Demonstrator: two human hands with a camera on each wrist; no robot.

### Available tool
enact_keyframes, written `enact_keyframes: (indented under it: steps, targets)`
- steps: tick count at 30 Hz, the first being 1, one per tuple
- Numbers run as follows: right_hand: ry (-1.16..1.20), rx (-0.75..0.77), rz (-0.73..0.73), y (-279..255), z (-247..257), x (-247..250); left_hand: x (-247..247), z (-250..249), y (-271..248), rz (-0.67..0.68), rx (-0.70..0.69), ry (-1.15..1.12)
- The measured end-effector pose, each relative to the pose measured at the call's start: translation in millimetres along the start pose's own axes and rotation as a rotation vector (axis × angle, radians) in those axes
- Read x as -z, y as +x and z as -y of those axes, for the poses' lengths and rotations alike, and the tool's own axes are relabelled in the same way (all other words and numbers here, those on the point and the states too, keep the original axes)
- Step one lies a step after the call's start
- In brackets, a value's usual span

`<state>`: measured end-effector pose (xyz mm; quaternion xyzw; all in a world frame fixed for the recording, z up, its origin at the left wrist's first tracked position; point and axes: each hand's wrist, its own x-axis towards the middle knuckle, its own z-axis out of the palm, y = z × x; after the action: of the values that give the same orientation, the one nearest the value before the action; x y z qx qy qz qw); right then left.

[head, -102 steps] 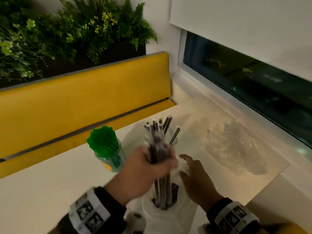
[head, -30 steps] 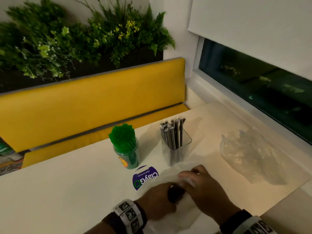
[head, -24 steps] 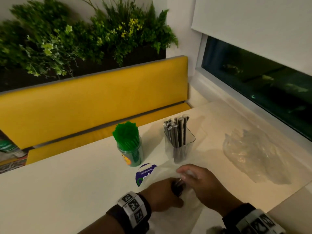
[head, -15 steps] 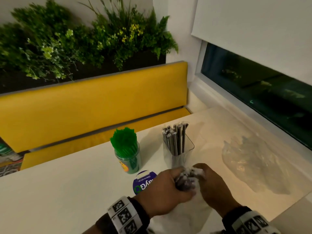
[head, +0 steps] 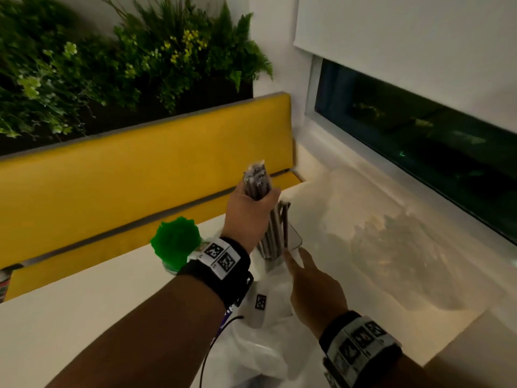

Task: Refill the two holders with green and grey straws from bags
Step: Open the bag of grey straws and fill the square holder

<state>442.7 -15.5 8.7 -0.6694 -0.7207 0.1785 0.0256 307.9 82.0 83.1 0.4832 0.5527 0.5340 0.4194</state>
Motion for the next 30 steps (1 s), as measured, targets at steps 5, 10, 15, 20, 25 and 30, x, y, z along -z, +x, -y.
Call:
enact_keyframes:
  steps: [5, 10, 15, 20, 25, 30]
  targets:
    - [0.046, -0.022, 0.016, 1, 2, 0, 2, 54, 5, 0.207, 0.077, 0.659]
    - [0.065, -0.026, 0.009, 0, 2, -1, 9, 6, 6, 0.226, -0.161, 0.531]
    - [0.062, -0.036, 0.006, 1, 3, -3, -33, 10, 8, 0.326, -0.488, 1.33]
    - [0.044, -0.057, 0.023, 5, 0, -4, -27, 47, 18, 0.466, -0.44, 1.366]
    - [0.184, -0.073, -0.051, -4, -3, -5, 1, 11, -12, 0.149, -0.732, 0.971]
    - [0.443, 0.008, -0.133, -20, -4, -8, 34, 34, -112, 0.594, -0.315, 0.824]
